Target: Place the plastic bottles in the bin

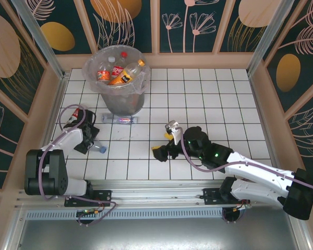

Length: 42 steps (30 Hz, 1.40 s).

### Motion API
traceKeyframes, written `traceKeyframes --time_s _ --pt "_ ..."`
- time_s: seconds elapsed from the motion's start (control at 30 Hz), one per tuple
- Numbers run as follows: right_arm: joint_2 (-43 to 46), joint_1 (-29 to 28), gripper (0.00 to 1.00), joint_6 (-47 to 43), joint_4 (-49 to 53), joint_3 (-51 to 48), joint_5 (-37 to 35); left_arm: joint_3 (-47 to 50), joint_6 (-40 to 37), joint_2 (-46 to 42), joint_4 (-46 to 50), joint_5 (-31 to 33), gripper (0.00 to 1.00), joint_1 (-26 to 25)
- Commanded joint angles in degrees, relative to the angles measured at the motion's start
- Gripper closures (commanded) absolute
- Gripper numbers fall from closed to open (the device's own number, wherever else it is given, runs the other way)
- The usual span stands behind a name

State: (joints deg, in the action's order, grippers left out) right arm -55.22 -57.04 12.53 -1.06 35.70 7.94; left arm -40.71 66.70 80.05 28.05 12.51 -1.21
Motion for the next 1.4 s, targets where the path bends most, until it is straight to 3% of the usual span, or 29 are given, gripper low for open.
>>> traceKeyframes --time_s 0.0,0.1,0.57,0.77,0.93,1.23,1.37 --pt "0.0 0.3 0.02 0.7 0.1 0.0 -0.8 0.4 -0.4 -0.6 -1.2 -0.8 0.21 0.3" --pt "-0.7 0.3 0.02 0.7 -0.1 0.2 -0.4 1.7 -0.3 -2.1 -1.7 -1.5 0.27 0.3" --pt "-0.1 0.4 0.02 0.0 -1.3 0.6 -2.9 2.1 -5.5 -18.3 2.7 -3.6 0.33 0.2" --pt "0.6 0.8 0.02 -0.4 -0.9 1.7 -4.0 -7.8 -14.8 -21.8 5.6 -0.3 0.34 0.2" --pt "1.6 0.9 0.02 -0.5 0.0 2.2 -5.4 -19.9 -24.2 -19.2 5.8 1.8 0.37 0.2" --pt "2.7 1.1 0.02 -0.3 1.4 3.1 -6.5 -41.9 -43.0 -9.1 5.7 -3.2 0.33 0.2" --pt "2.9 1.1 0.02 -0.3 1.6 3.6 -6.2 -49.3 -47.9 -4.7 4.4 -6.5 0.34 0.2"
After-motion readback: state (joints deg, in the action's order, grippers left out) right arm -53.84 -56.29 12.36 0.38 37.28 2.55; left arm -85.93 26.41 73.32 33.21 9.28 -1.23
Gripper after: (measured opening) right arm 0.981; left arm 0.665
